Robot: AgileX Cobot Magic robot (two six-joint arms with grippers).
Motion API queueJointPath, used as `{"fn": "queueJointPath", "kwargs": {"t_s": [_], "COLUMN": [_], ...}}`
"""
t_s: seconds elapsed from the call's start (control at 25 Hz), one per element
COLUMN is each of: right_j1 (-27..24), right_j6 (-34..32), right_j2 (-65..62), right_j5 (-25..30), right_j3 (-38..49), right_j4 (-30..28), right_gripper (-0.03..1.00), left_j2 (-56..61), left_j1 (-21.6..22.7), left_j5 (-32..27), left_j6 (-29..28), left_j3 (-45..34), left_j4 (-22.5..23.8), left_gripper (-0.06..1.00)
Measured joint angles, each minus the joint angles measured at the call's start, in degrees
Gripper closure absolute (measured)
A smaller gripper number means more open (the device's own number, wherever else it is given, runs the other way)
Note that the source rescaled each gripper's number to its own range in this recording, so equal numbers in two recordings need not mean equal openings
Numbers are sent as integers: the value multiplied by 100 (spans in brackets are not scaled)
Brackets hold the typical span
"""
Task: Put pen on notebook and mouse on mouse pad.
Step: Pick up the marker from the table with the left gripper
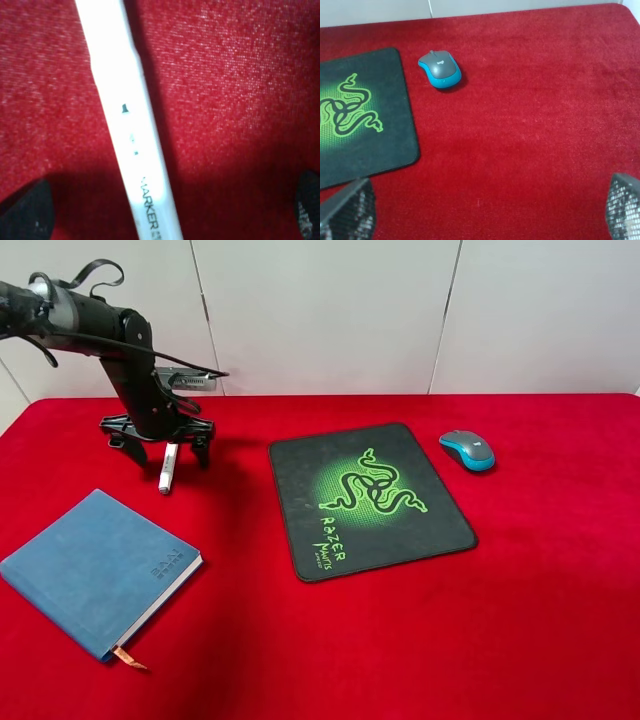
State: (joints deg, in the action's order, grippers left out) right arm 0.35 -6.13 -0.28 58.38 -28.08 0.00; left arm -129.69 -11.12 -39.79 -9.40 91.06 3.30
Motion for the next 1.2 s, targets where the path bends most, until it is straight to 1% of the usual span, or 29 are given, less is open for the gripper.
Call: {"fn": "queueJointPath", "kwargs": {"t_s": [0.08, 0.16, 0.32, 0.52, 0.64, 0.76, 0.88, 1.04, 1.2], "right_j1": [0, 0, 0, 0, 0, 0, 0, 0, 0], "right_j6": [0, 0, 0, 0, 0, 0, 0, 0, 0], "right_j2": [0, 0, 0, 0, 0, 0, 0, 0, 0], "right_j5": [0, 0, 0, 0, 0, 0, 0, 0, 0], "right_j3": [0, 0, 0, 0, 0, 0, 0, 0, 0], "right_j4": [0, 0, 0, 0, 0, 0, 0, 0, 0], "right_gripper": [-3, -3, -3, -3, -3, -3, -3, -3, -3], "left_j2": [-1, -1, -5, -5, -5, -5, -5, -5, -5], "left_j1": [0, 0, 0, 0, 0, 0, 0, 0, 0], "left_j5": [0, 0, -17, -133, -173, -242, -270, -278, -287], "left_j6": [-5, -12, -12, -12, -14, -18, -18, -18, -18], "left_j3": [11, 11, 11, 11, 11, 16, 17, 17, 17], "left_j4": [-27, -80, -118, -130, -133, -133, -133, -133, -133], "left_gripper": [2, 6, 19, 32, 45, 62, 77, 93, 94]}}
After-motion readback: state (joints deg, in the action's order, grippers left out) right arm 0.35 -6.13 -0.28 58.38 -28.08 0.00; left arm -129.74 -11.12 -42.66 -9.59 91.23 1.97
